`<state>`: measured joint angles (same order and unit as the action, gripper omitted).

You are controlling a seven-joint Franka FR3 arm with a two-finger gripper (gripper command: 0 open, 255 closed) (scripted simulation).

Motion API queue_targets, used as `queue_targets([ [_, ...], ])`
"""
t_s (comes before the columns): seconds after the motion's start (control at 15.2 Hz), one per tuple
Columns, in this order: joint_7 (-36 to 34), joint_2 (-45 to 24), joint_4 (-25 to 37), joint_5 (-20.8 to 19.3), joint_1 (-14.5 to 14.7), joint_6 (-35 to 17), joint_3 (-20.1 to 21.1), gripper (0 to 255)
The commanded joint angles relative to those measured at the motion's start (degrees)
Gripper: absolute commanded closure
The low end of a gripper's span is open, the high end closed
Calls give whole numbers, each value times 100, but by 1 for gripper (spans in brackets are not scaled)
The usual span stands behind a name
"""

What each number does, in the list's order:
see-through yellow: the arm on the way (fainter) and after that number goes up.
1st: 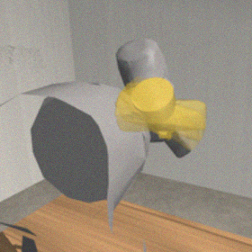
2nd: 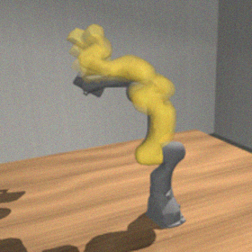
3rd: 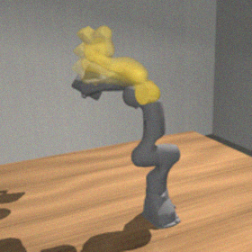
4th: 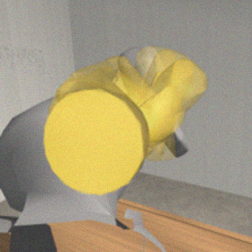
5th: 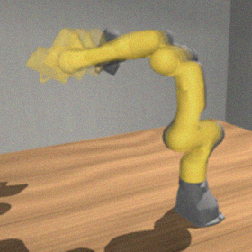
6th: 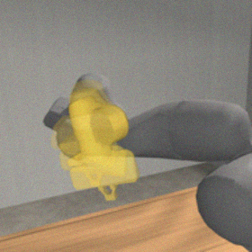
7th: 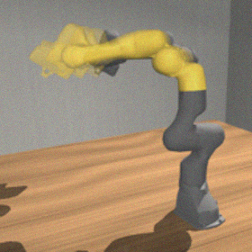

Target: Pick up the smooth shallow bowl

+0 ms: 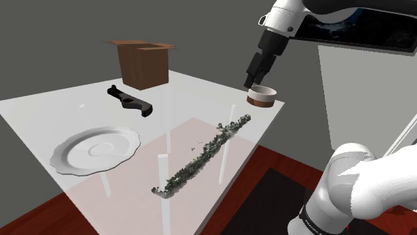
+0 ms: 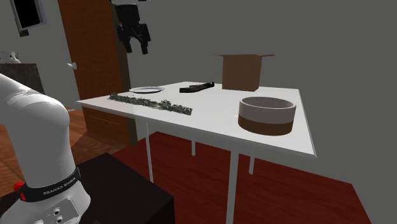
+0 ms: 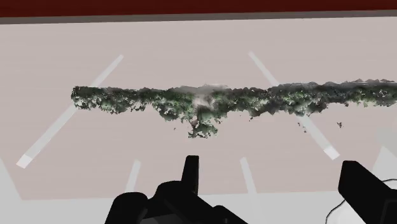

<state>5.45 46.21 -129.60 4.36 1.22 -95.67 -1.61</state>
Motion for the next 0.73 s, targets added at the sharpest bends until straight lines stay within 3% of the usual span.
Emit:
queue_targets([
  [0.0,0,0,0,0,0,0,0,0],
  [0.66,1144,-1016,171,-531,-289,-593,-1066,0],
])
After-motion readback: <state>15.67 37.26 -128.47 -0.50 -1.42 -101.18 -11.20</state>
